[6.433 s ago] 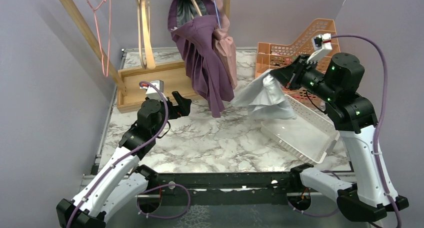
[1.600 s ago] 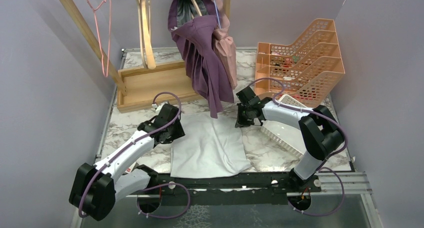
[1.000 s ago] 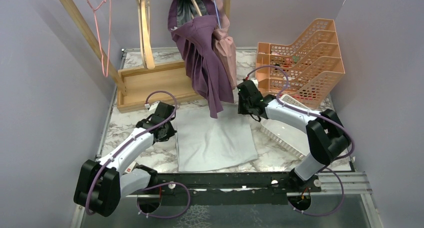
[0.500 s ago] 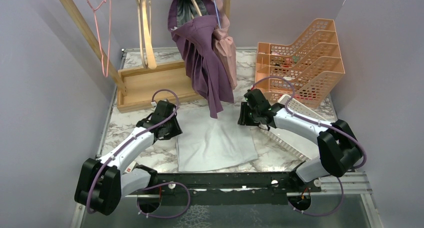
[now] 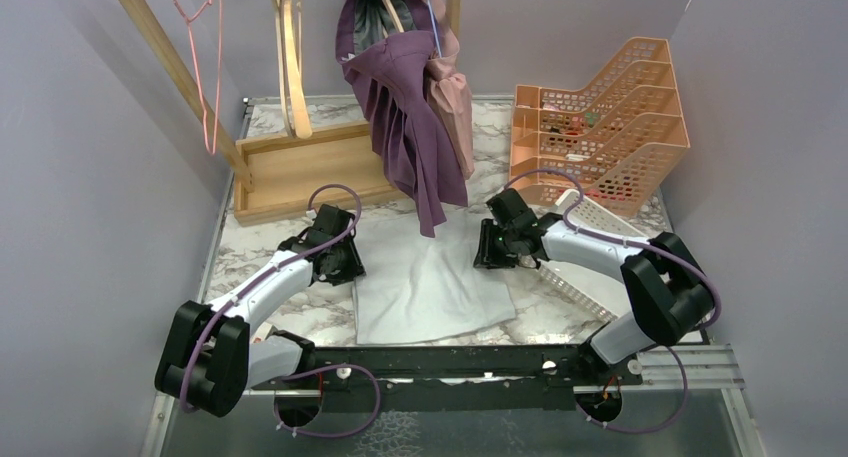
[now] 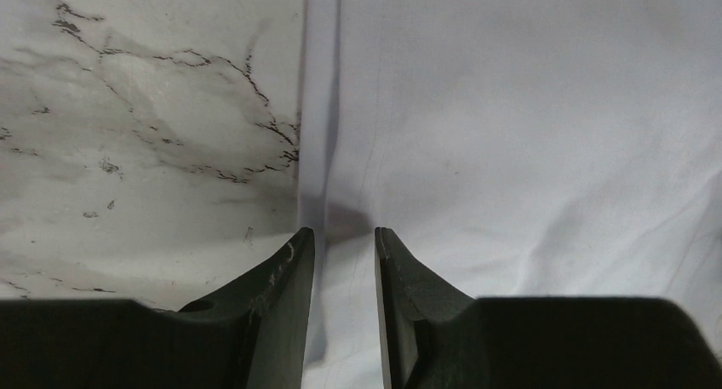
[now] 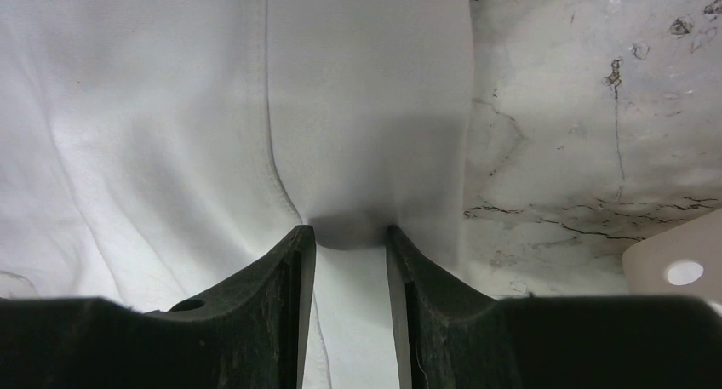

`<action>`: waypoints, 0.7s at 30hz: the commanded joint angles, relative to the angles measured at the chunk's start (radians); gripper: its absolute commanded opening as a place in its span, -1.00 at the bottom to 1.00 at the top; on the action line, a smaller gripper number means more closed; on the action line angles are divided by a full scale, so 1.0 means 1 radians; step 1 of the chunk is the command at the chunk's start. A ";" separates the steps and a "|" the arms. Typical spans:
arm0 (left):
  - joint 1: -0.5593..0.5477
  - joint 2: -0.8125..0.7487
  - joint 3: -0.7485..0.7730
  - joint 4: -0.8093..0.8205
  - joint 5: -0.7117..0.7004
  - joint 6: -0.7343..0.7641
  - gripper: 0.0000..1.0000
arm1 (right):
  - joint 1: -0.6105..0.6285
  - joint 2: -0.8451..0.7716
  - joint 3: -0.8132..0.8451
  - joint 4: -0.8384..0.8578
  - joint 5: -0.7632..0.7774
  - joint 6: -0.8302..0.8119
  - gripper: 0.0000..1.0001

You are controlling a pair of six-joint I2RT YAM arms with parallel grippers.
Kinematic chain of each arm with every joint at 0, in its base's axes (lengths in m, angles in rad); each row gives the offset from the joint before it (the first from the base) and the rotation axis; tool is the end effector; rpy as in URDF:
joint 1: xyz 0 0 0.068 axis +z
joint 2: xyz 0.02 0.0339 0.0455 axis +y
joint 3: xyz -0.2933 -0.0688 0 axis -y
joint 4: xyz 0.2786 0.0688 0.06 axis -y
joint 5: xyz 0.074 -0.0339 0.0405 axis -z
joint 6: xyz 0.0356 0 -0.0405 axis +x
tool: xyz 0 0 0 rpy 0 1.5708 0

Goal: Place the skirt on the hanger

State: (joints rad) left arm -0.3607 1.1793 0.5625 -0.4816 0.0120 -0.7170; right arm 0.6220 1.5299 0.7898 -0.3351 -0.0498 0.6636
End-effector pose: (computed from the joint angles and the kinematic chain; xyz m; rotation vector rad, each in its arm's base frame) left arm 0.2056 -0.0780 0.1748 -0.4783 2.6785 -0.3501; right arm 0.2479 0.1799 0.1666 0.0397 2.7357 0.4695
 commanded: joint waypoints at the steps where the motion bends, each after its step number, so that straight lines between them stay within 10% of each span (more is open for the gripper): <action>1: 0.006 0.010 -0.010 0.008 0.025 0.001 -0.35 | 0.002 0.039 0.005 -0.018 0.023 0.014 -0.18; 9: 0.013 0.008 -0.003 -0.015 -0.041 0.007 -1.00 | 0.002 0.062 0.025 -0.070 0.079 0.038 -0.18; 21: 0.028 -0.067 0.062 -0.131 -0.176 -0.007 -0.99 | 0.002 0.033 0.095 -0.224 0.227 0.084 -0.20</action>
State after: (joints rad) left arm -0.3458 1.1496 0.5781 -0.5709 -0.0982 -0.7200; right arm 0.6266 1.5673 0.8646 -0.4728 0.0994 0.7464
